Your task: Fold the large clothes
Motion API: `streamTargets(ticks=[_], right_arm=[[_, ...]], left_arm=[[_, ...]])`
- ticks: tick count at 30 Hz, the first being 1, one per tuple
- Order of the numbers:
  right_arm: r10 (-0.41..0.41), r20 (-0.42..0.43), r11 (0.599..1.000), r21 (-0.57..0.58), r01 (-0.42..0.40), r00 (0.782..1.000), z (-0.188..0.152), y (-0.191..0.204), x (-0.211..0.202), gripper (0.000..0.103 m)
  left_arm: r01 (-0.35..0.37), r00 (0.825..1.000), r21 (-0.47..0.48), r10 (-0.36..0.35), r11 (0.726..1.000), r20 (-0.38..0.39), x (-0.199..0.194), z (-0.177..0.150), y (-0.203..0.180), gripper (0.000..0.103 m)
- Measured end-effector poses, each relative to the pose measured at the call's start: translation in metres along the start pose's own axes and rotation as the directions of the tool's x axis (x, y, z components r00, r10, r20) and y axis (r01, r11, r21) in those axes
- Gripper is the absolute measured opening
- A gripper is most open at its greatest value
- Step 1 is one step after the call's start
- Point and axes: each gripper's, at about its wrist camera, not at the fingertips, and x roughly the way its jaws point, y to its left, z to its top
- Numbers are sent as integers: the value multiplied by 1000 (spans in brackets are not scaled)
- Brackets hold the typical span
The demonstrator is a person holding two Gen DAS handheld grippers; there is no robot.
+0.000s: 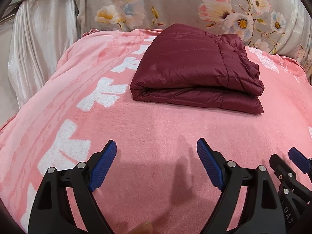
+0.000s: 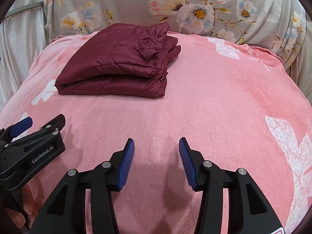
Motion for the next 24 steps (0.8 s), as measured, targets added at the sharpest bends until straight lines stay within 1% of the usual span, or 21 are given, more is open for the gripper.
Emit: streamTargets(ticks=[10,15,24], right_arm=[[-1,1,1000,1,1,1000,0,0,-1,47],[-2,3,1000,0,2,1000,0,0,-1,47],[-4,4,1000,-2,4,1000,1,1,-2,47]], left_arm=[[-6,1000,11,6,1000,12,-2,0,-1,82],[-4,1000,7,4,1000,31,-6,0,-1,82],[-1,999,9,1,1000,32,-6,0,-1,81]])
